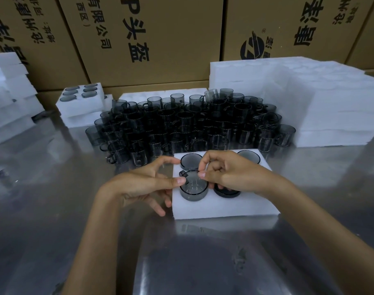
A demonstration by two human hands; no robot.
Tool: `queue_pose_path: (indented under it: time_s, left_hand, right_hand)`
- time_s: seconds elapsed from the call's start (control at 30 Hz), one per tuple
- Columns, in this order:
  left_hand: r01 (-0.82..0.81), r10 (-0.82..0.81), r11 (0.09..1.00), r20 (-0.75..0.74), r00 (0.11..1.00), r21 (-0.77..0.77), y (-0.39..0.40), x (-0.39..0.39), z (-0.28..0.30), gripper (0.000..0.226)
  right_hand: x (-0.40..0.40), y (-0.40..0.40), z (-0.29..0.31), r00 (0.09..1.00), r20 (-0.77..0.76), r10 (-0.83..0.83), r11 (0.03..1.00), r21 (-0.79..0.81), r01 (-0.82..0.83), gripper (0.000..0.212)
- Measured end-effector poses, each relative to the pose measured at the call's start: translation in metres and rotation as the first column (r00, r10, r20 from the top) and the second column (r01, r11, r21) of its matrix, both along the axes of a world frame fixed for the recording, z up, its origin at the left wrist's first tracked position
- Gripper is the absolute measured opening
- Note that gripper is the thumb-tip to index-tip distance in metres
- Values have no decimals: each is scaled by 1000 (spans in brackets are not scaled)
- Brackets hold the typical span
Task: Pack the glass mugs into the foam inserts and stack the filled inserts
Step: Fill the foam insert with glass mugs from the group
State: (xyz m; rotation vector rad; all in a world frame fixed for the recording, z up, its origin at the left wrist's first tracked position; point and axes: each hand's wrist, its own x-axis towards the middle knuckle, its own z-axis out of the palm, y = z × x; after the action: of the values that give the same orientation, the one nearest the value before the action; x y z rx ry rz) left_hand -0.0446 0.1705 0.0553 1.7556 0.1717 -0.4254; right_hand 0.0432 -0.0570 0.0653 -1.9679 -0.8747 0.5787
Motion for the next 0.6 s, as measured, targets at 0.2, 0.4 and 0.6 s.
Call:
queue_pose_path:
  time_s: [0.2,0.4,0.6]
  left_hand:
    - [7,-7,1000,2,1000,1,-1,0,-1,85]
    - [2,-2,1000,-23,1000,-12,-2,1,-1,87]
    - [-32,34,997,-32,999,66,-9,2,2,85]
  right_hand:
    - [-7,2,-2,939,339,-66,997,-26,79,13]
    - [-6,2,4,900,435,-20,979,-175,106,21]
    - [8,7,18,976,217,-12,860,-495,120,97]
